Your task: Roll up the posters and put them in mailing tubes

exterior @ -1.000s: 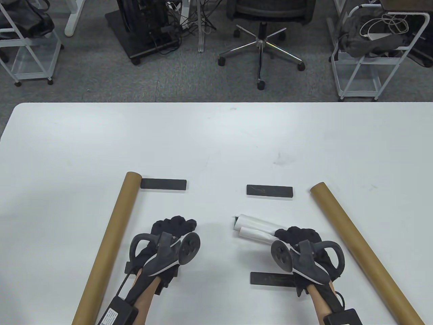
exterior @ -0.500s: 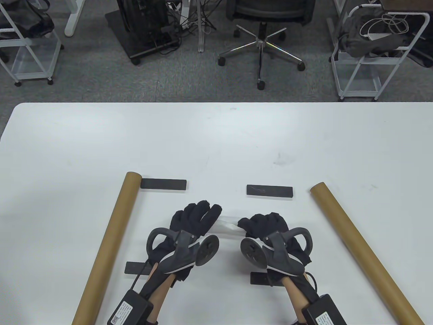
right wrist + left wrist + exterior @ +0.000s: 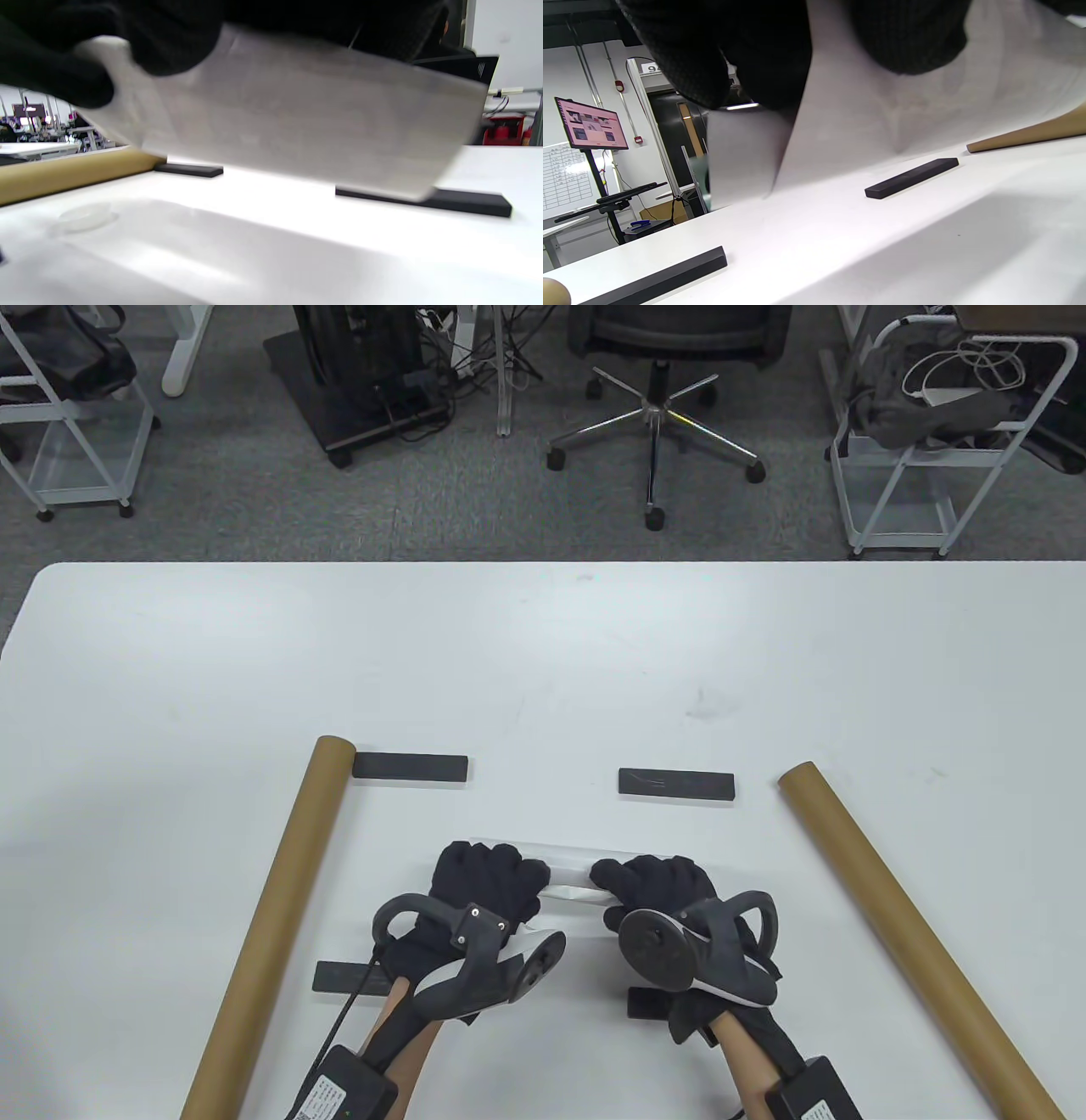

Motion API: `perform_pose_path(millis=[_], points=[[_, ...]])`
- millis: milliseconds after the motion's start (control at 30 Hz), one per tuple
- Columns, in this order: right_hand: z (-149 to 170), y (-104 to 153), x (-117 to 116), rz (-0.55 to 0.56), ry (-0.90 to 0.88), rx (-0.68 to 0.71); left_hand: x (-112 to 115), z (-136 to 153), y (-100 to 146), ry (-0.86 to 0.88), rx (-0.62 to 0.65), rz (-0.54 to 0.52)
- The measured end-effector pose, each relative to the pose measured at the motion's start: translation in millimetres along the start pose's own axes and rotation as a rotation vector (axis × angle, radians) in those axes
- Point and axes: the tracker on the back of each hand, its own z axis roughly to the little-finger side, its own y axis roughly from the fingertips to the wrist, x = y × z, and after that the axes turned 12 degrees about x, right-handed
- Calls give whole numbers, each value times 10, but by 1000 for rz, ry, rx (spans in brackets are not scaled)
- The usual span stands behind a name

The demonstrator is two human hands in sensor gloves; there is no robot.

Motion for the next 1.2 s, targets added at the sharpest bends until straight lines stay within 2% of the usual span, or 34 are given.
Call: perform_pose_path(millis=[167,400,700,867,1100,1200], points=[[-28,25,-21,27,155,-31,14,92,95,44,-28,7],[-114,30,-28,53,164,11,9,75,164,5,-3,36],[-143,57,28,129,142,23,-11,-97,125,-71,55,-4],[-115,65,26,50,23,22,3,-96,101,-68,52,24],[-178,64,8,0,102,57,2,-64,107,-40,42,48],[-209,71,10,48,162,37,10,-61,101,-15,44,55]])
